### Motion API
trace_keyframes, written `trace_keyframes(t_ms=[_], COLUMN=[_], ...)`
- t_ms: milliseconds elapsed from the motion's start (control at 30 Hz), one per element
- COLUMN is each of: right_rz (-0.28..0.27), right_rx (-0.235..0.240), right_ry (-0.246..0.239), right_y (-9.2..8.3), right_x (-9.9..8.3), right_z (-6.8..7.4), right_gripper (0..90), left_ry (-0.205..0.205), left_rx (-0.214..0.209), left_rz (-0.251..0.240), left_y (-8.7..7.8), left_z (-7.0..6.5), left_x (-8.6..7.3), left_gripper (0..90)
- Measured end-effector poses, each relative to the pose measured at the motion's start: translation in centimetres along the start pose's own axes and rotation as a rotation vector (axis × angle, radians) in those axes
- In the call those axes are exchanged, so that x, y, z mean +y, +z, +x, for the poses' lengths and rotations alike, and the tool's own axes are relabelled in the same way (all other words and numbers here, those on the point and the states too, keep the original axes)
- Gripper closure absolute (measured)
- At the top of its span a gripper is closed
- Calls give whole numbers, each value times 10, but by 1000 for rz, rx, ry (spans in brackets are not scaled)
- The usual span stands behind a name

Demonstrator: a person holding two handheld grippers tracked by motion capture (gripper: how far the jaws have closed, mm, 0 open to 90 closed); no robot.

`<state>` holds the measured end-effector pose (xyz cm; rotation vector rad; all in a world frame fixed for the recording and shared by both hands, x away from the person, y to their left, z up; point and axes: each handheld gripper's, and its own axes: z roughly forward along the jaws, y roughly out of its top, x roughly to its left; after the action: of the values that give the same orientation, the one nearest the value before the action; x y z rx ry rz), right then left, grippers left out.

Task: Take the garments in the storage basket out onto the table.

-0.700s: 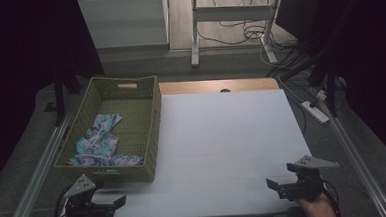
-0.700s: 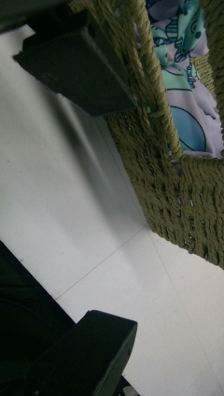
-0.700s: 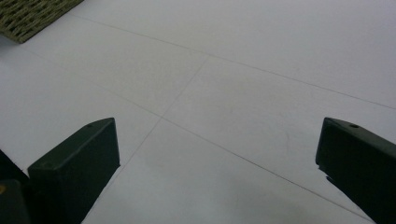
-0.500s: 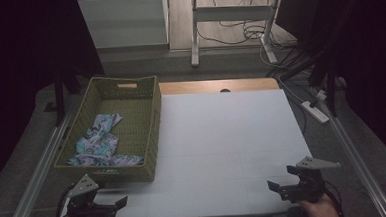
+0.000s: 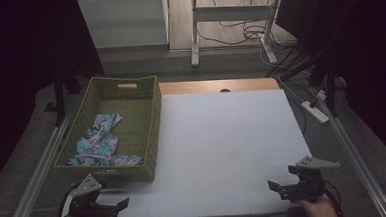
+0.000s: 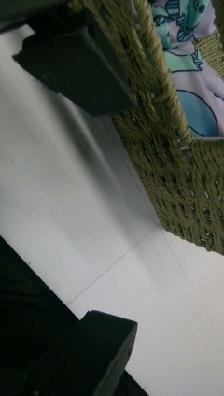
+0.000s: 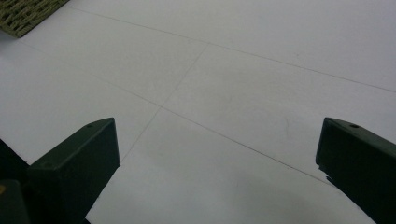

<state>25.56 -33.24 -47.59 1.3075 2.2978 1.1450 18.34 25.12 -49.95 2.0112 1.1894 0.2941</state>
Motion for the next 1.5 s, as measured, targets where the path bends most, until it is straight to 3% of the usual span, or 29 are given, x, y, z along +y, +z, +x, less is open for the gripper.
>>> trace_keyframes(t_ms=[467, 633, 967, 1333, 1500], right_rz=[37, 44, 60, 70, 69], right_rx=[31, 28, 36, 34, 41], right_ry=[-24, -25, -30, -46, -27], right_y=[4, 4, 6, 7, 6], right_x=[1, 1, 1, 1, 1], right_z=[0, 1, 2, 3, 1], right_gripper=[0, 0, 1, 31, 3], left_ry=[12, 36, 59, 55, 54], left_rx=[-13, -21, -69, -71, -71], left_rz=[1, -30, -23, -69, -88], left_y=[0, -4, -6, -17, -20], left_z=[-3, -3, 1, 0, -1], left_x=[3, 6, 10, 18, 22], left_gripper=[0, 0, 0, 0, 0])
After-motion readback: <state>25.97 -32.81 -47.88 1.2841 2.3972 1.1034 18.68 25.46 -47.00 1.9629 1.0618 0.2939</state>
